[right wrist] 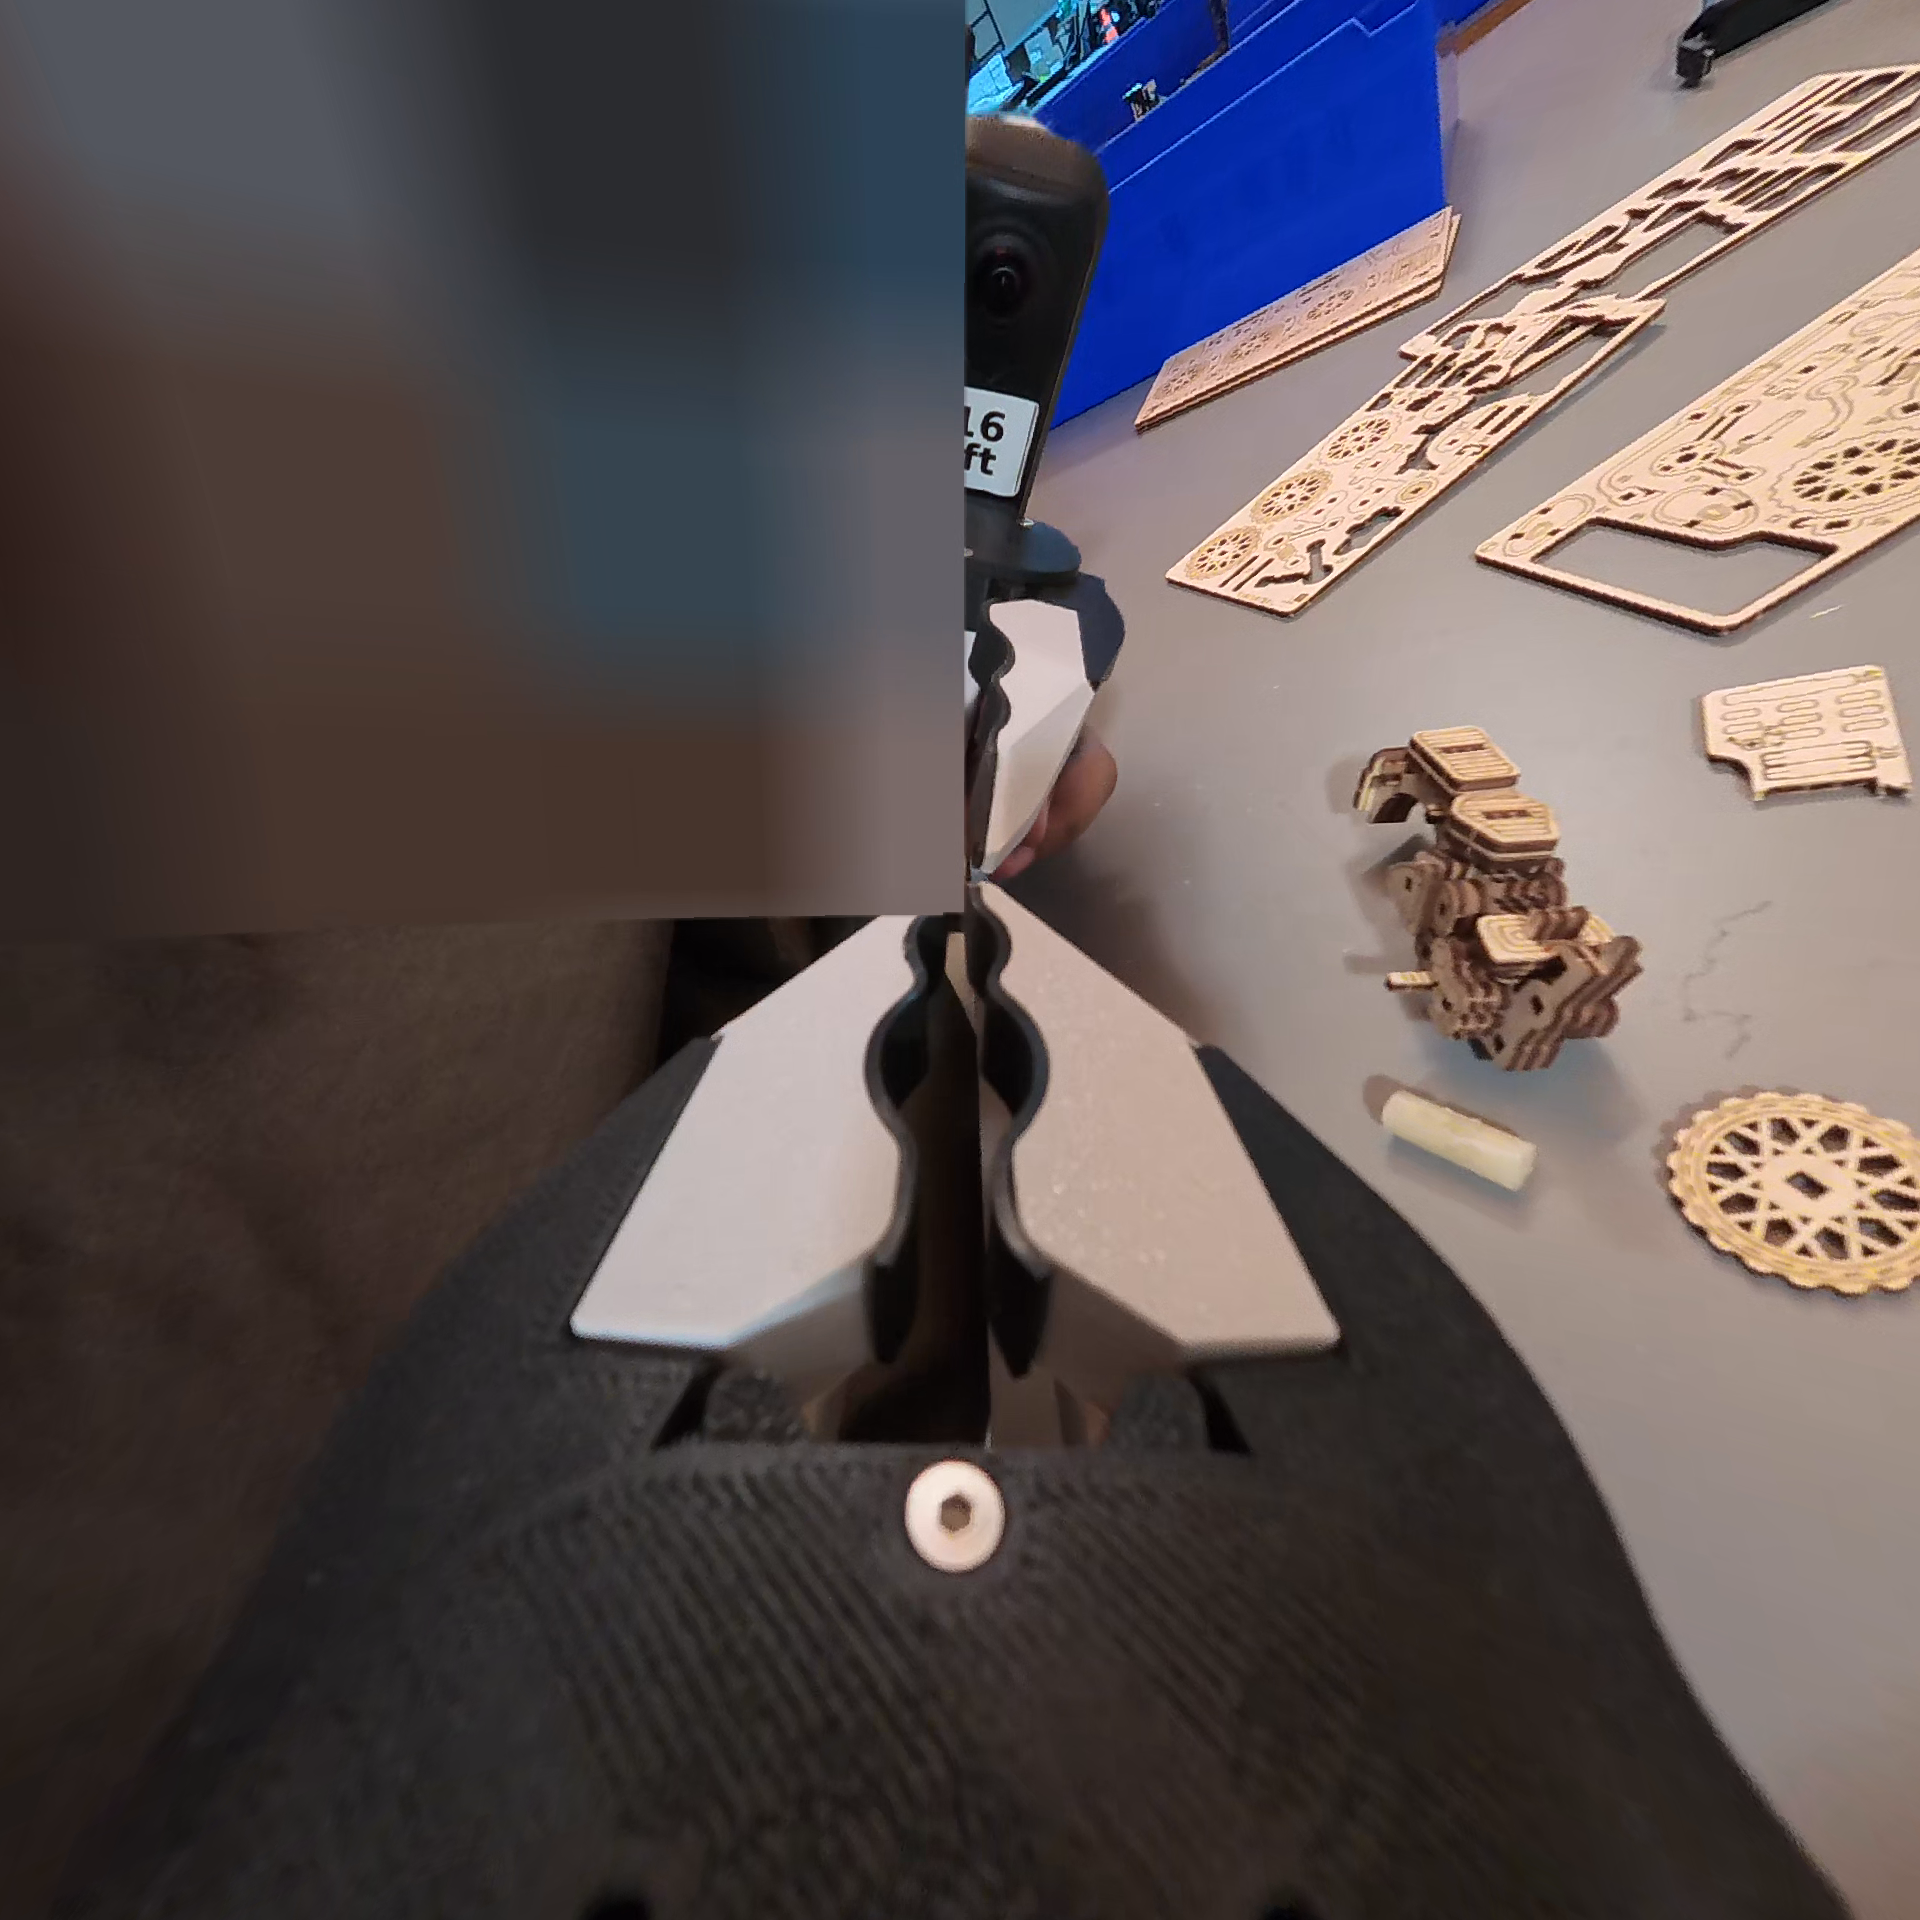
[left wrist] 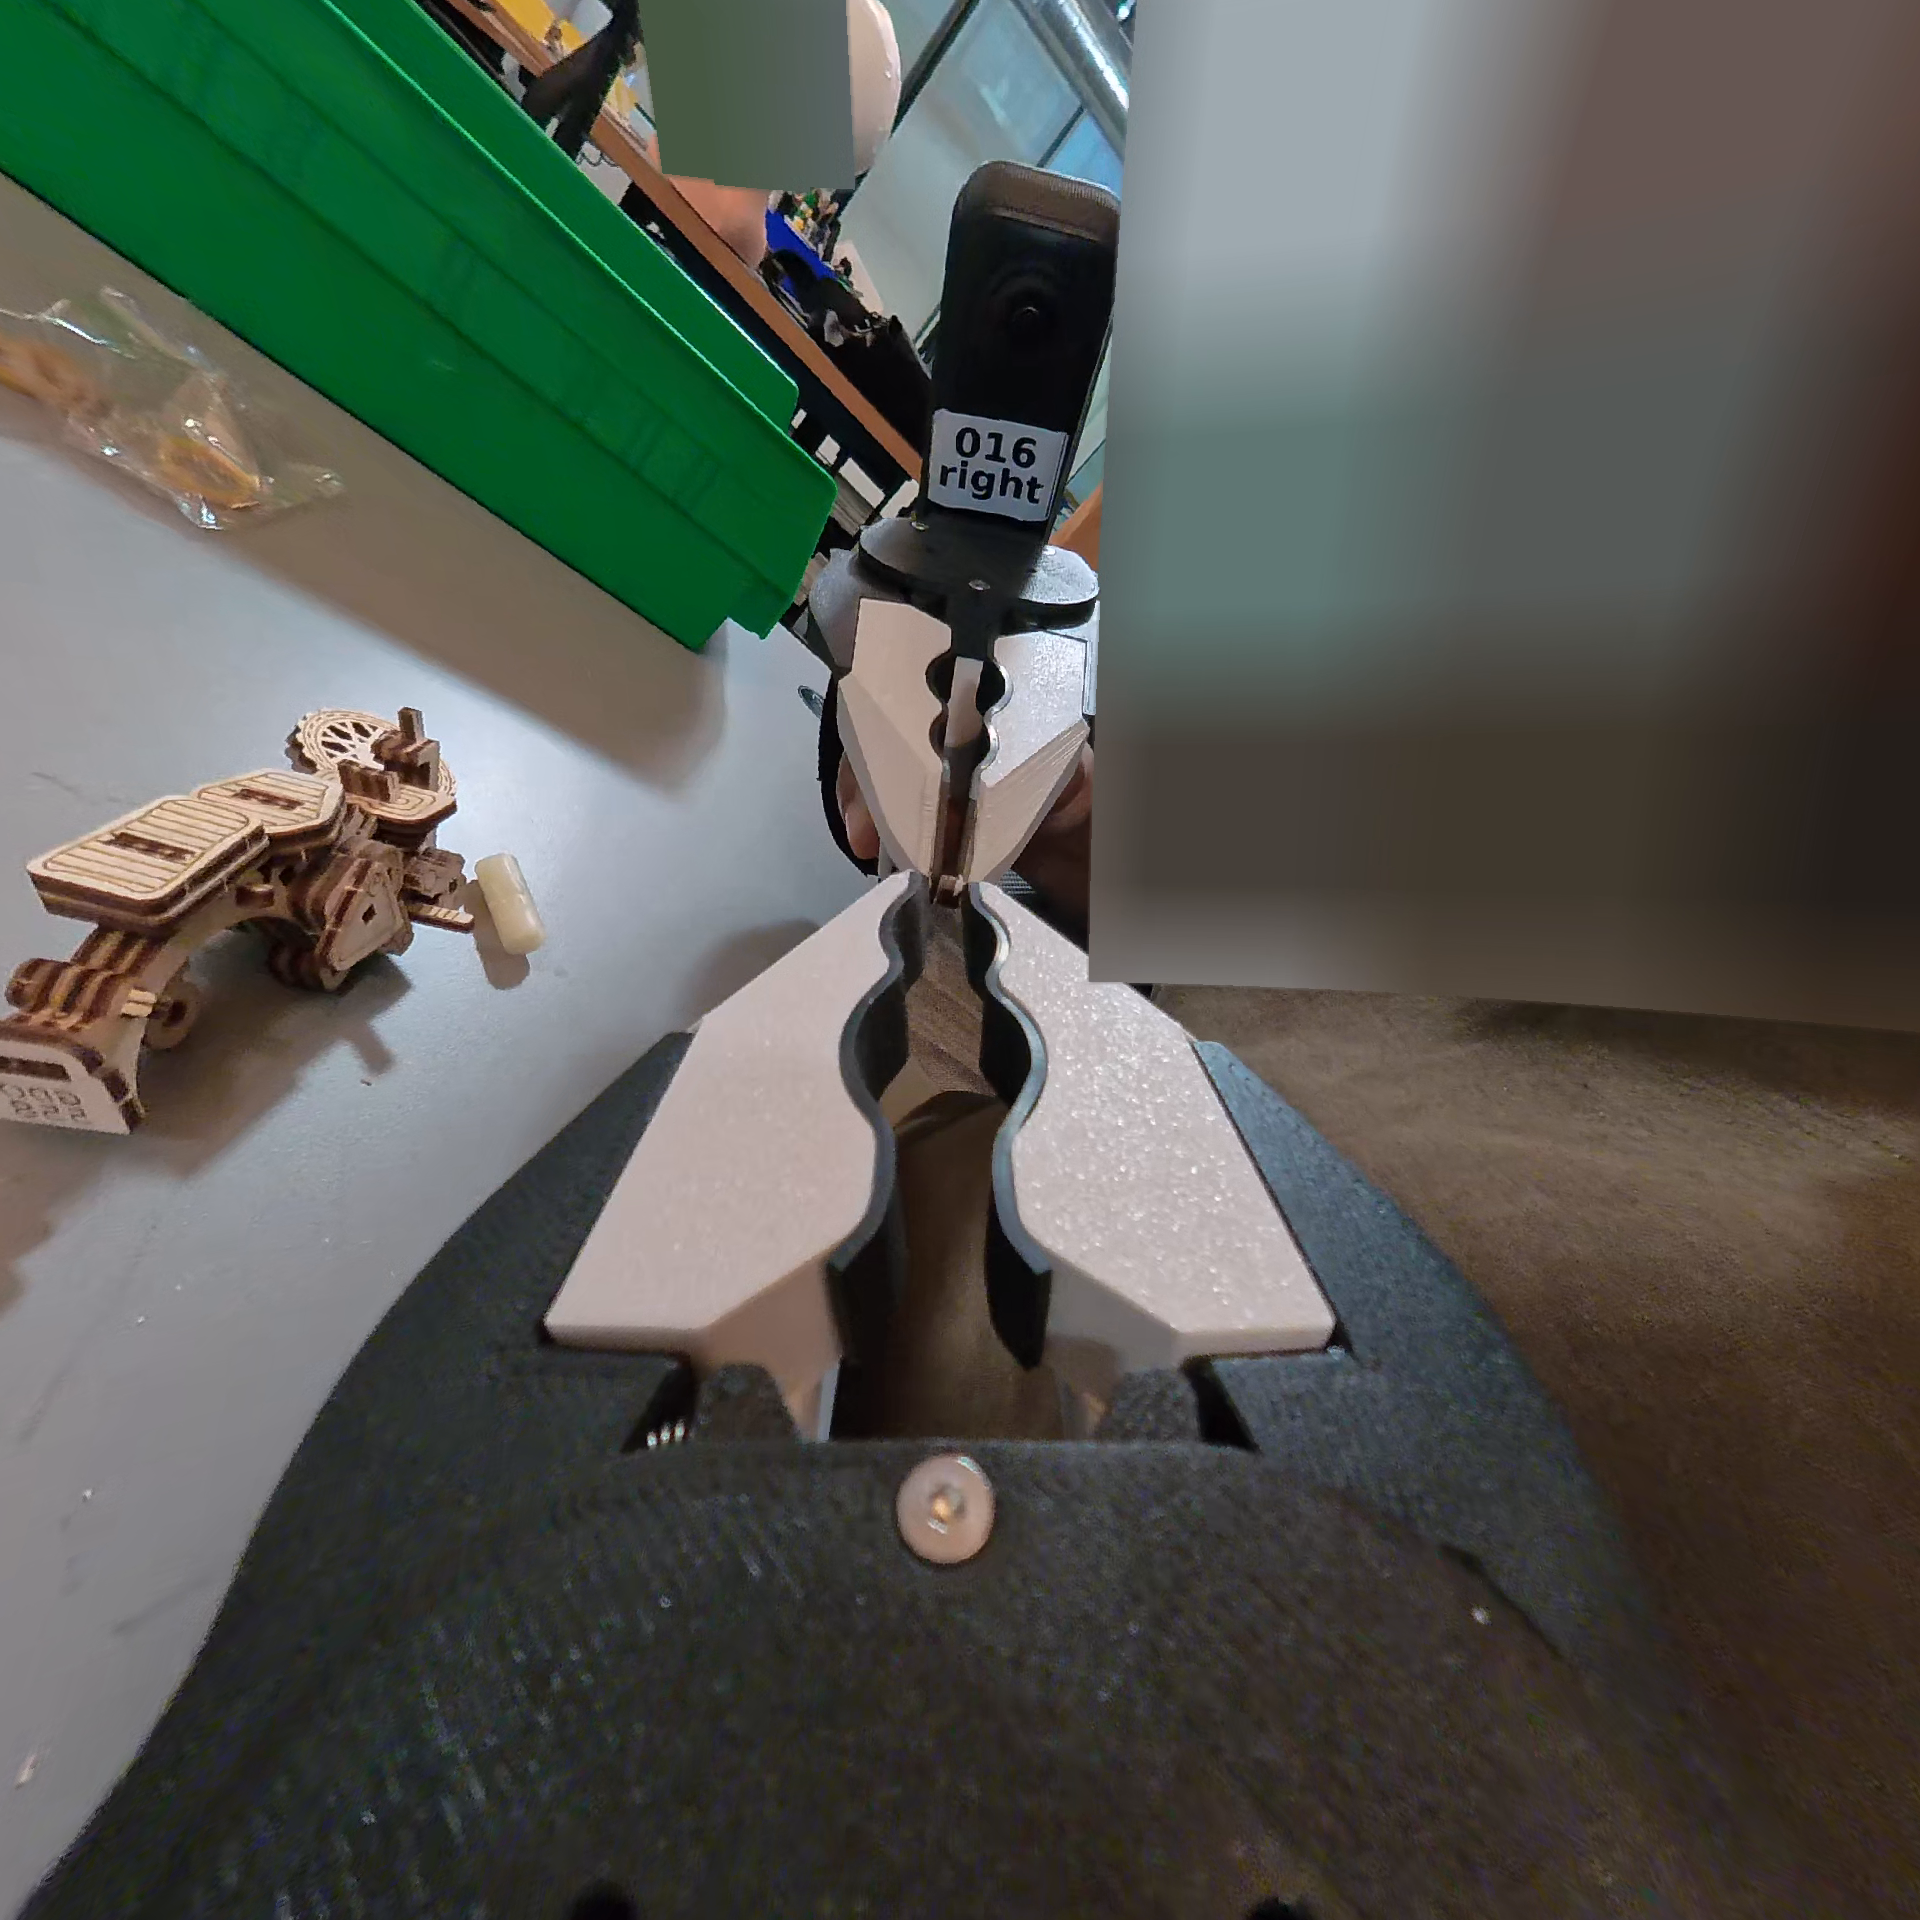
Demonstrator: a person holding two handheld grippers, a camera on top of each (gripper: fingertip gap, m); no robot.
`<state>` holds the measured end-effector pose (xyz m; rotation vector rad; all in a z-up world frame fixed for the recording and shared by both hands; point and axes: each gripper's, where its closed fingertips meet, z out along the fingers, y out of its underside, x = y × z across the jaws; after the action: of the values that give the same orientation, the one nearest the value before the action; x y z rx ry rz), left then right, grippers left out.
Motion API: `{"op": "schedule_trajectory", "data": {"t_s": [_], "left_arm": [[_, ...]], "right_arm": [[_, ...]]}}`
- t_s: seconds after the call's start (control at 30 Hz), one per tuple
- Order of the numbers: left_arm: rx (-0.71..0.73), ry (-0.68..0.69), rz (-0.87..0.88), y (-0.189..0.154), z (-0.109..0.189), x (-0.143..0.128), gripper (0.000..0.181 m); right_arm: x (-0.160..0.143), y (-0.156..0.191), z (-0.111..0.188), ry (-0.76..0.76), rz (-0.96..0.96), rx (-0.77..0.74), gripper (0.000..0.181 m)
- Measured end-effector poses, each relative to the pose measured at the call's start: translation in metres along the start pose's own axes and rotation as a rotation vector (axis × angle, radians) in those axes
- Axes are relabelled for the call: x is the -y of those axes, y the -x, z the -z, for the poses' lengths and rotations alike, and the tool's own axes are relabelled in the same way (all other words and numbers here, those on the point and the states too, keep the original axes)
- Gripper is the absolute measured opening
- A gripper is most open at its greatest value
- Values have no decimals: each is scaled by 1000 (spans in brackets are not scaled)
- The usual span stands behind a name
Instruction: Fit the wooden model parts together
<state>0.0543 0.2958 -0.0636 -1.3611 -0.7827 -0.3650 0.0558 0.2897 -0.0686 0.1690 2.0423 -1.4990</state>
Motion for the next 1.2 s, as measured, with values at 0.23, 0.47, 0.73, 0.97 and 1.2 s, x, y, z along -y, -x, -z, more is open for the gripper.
{"op": "schedule_trajectory", "data": {"t_s": [0.23, 0.47, 0.73, 0.97, 1.2], "left_arm": [[-4, 3, 7, 1, 0, -1, 6], [1, -4, 9, 2, -1, 0, 6], [93, 43, -33, 14, 4, -3, 4], [323, 330, -155, 35, -6, -45, 2], [502, 519, -307, 52, -9, -71, 6]], "right_arm": [[0, -2, 1, -1, -4, -5, 0], [-2, -3, 0, 8, -2, -13, 0], [-4, -27, 15, 20, -16, -141, 0], [-23, -46, 27, 101, -30, -305, 1], [-39, -44, 29, 124, -51, -336, 1]]}}
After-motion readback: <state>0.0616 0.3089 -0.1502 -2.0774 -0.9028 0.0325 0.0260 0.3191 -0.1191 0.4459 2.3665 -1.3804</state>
